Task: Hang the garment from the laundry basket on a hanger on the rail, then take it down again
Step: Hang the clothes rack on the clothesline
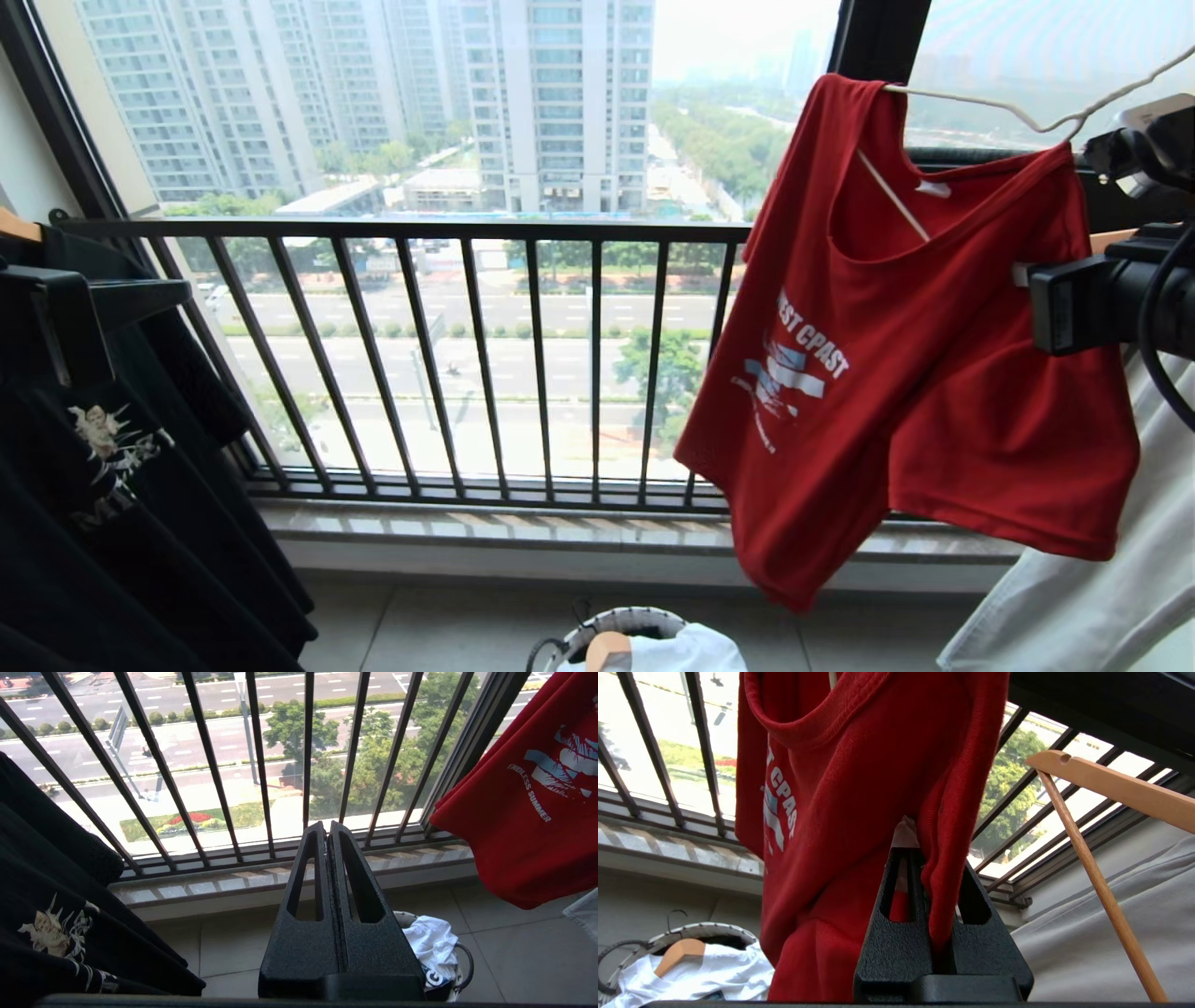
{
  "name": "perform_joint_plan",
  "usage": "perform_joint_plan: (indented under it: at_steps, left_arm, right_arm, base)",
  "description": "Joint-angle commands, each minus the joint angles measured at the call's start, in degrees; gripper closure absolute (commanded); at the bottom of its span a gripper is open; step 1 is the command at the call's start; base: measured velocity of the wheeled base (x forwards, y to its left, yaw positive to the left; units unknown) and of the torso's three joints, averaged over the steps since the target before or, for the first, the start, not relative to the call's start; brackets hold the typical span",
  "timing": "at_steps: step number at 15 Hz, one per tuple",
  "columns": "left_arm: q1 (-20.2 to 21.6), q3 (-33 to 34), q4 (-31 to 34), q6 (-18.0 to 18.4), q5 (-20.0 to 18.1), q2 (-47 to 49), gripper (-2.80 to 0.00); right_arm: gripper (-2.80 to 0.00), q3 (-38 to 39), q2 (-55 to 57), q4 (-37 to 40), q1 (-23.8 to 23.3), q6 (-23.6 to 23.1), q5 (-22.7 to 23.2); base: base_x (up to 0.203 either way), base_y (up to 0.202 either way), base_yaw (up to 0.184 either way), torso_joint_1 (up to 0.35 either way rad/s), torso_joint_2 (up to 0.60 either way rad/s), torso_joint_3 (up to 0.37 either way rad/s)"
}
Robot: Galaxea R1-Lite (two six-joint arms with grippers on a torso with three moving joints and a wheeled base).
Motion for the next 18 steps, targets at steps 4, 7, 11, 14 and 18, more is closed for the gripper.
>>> perform_joint_plan:
  at_steps: [4,7,11,14,18]
  left_arm:
    - [-0.01,-0.03,0.00,0.00,-0.07,0.05,0.00]
    - [0.08,-0.03,0.00,0.00,-0.07,0.03,0.00]
    - [0.32,-0.03,0.00,0.00,-0.07,-0.04,0.00]
    - [0.52,-0.03,0.00,0.00,-0.07,0.05,0.00]
    - [0.52,-0.03,0.00,0.00,-0.07,0.05,0.00]
  right_arm:
    - [0.00,1.10,-0.13,0.29,0.01,-1.38,-0.10]
    - [0.00,1.49,-0.22,0.29,0.01,-1.47,-0.19]
    - [-2.80,1.49,-0.45,0.13,0.01,-2.22,-0.19]
    - [-2.80,1.56,-1.43,0.20,0.19,-2.26,-0.10]
    - [-2.80,2.91,-5.24,0.28,0.36,-2.26,-0.07]
  base:
    - [0.000,0.000,0.000,0.000,0.00,0.000]
    - [0.000,0.000,0.000,0.000,0.00,0.000]
    - [0.000,0.000,0.000,0.000,0.00,0.000]
    - [0.000,0.000,0.000,0.000,0.00,0.000]
    - [0.000,0.000,0.000,0.000,0.00,0.000]
